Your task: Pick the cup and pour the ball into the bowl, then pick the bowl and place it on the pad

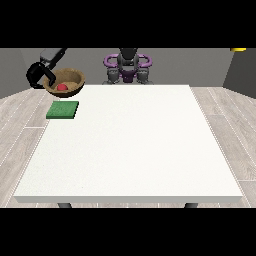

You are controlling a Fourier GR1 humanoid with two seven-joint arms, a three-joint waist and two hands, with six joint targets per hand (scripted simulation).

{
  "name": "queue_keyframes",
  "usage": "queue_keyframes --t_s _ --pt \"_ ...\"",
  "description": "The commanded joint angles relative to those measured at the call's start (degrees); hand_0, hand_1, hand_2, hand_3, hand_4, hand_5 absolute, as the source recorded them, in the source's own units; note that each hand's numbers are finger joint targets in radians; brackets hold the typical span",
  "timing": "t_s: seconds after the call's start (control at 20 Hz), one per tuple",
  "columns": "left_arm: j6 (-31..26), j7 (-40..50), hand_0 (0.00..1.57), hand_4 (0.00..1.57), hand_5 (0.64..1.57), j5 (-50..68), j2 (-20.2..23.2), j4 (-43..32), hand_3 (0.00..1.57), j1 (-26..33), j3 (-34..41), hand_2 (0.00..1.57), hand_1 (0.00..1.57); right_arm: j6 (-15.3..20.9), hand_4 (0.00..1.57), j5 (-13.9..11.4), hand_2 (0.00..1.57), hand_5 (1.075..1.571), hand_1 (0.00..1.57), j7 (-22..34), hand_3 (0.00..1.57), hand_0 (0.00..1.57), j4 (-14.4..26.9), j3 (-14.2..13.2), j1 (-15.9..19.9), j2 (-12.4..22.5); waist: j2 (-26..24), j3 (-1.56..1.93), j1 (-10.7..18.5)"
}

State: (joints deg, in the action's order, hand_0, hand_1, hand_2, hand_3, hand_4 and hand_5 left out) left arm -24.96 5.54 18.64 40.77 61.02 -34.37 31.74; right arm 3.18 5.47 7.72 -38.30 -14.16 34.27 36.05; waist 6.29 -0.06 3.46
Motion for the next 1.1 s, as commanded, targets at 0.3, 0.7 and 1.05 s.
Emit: queue_keyframes --t_s 0.3,0.7,1.05 --pt "-2.7 -8.8 0.00 1.21 1.554 -0.3 2.9 -5.4 0.00 5.7 2.5 0.00 0.00 -5.5 1.10 1.4 1.57 1.564 1.57 -3.9 0.53 1.57 -1.6 -2.7 -3.4 3.5 2.9 0.05 -2.7" --pt "-3.2 -9.8 0.00 1.21 1.555 1.7 4.9 -4.7 0.00 2.5 2.8 0.00 0.00 -1.9 1.05 3.6 1.57 1.569 1.57 -7.3 0.45 1.57 2.7 -5.2 -1.5 -2.7 7.6 0.09 -0.2" --pt "-2.4 -5.2 0.00 1.20 1.558 2.6 7.1 -5.4 0.00 1.1 1.8 0.00 0.00 -1.7 0.99 5.3 1.57 1.571 1.57 -5.5 0.60 1.57 4.2 -6.7 -0.9 -3.6 4.7 0.10 -1.6"
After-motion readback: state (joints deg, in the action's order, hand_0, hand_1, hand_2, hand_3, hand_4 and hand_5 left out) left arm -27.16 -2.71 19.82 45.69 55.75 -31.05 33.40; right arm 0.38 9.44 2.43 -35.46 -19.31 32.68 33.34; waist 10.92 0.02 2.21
